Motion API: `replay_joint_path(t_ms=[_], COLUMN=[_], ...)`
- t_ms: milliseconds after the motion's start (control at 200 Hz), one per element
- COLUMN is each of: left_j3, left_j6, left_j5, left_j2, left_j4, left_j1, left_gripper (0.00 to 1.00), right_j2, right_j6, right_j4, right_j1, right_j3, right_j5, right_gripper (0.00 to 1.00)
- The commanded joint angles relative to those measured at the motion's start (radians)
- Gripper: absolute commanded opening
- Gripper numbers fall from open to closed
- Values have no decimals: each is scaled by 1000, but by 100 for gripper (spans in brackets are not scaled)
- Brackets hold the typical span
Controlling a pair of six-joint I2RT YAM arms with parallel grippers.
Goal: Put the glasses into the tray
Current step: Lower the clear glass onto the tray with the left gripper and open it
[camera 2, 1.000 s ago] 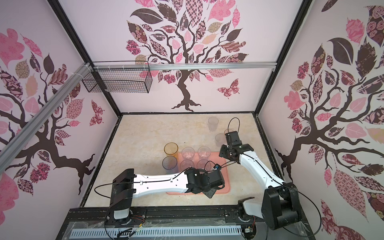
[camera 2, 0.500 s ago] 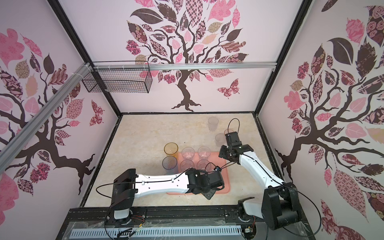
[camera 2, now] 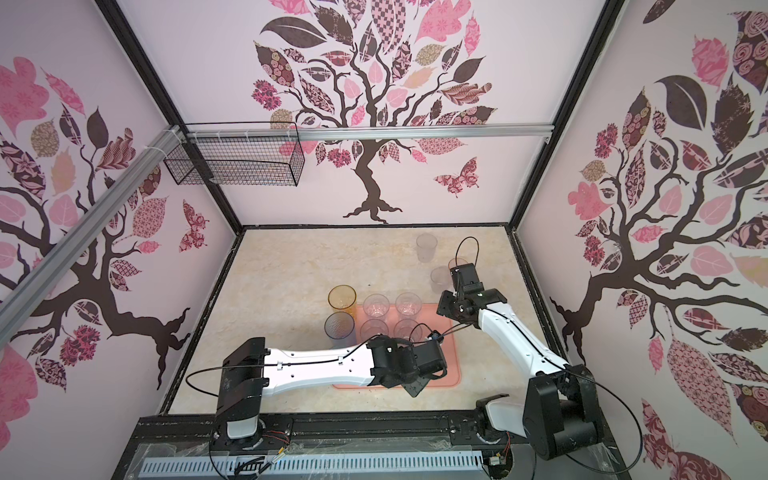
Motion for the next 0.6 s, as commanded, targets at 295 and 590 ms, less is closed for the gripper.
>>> replay_joint_path(t_ms=[295,590], left_j3=[-67,-242], left_j6=[148,223], left_j5=[-241,-262], left_j2=[-295,-490], left_j4=[100,229], left_j1=[150,406], left_gripper=[39,50], right_j2=[-18,-29], right_j6=[-5,-12], right_j4=[-17,-72], right_j1=[-5,1], right_j3=[3,24], right_j5=[-64,-82], right_gripper=[53,53])
